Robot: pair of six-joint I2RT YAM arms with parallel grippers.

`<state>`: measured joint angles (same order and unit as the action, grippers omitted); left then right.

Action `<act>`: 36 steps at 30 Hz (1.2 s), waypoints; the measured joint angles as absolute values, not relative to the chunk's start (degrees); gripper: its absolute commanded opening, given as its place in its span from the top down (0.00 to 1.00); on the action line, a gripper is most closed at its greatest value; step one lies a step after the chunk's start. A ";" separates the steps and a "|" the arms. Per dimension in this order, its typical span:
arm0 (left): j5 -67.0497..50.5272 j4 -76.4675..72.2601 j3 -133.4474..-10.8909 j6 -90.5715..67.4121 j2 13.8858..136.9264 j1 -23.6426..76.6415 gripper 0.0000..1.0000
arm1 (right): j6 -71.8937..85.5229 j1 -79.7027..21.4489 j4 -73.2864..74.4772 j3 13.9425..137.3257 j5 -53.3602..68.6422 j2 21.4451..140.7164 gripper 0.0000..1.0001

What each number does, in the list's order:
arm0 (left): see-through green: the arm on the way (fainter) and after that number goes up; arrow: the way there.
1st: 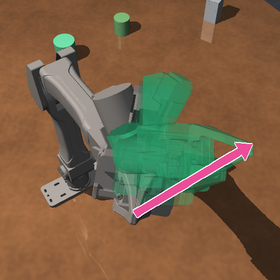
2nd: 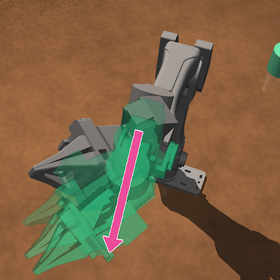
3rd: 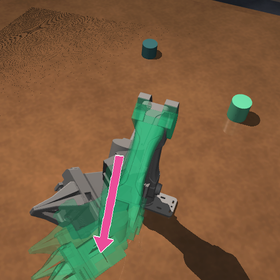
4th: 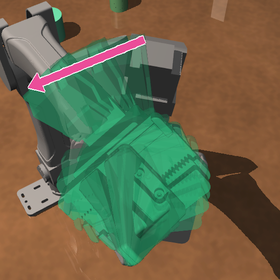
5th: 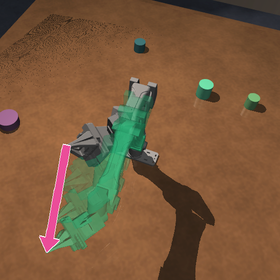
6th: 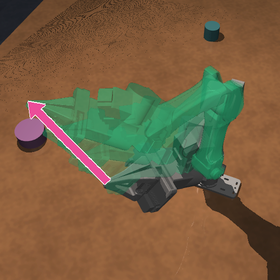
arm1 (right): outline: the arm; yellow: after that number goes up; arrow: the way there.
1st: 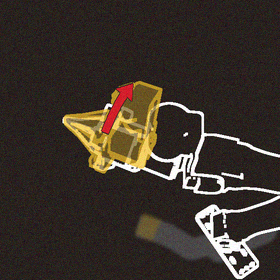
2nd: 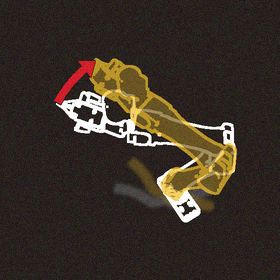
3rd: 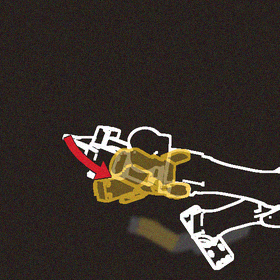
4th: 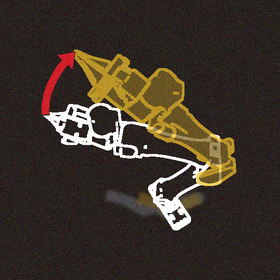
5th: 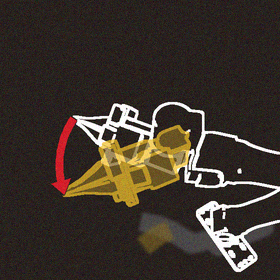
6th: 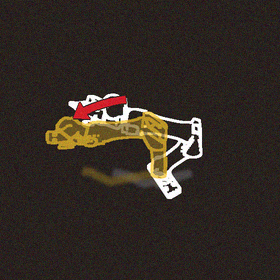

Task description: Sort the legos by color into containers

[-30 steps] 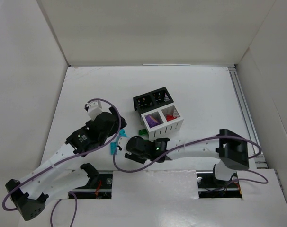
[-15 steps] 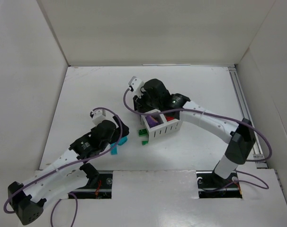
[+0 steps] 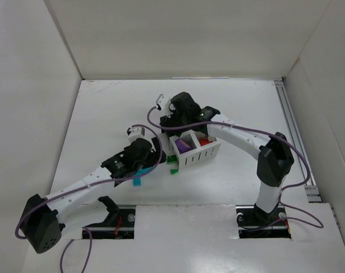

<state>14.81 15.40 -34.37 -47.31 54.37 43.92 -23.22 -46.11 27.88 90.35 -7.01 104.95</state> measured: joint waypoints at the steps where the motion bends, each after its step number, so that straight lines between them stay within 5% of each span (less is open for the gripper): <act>1: 14.46 14.52 -34.33 -46.94 55.35 43.92 0.10 | -23.27 -46.13 27.90 90.37 -7.01 104.77 0.14; 9: 12.67 7.14 -34.09 -44.38 62.43 43.92 0.39 | -22.70 -44.49 27.68 82.61 -7.03 94.32 0.11; 22: 9.47 1.93 -35.75 -44.95 79.55 44.58 0.60 | -20.62 -32.03 26.96 67.64 -7.35 75.33 0.10; 33: 9.47 0.62 -37.23 -47.66 81.84 44.58 0.62 | -20.60 -28.14 27.05 64.49 -6.85 72.77 0.10; 36: 9.30 0.62 -37.23 -47.72 81.03 44.58 0.42 | -20.60 -27.75 27.00 64.12 -6.52 72.75 0.10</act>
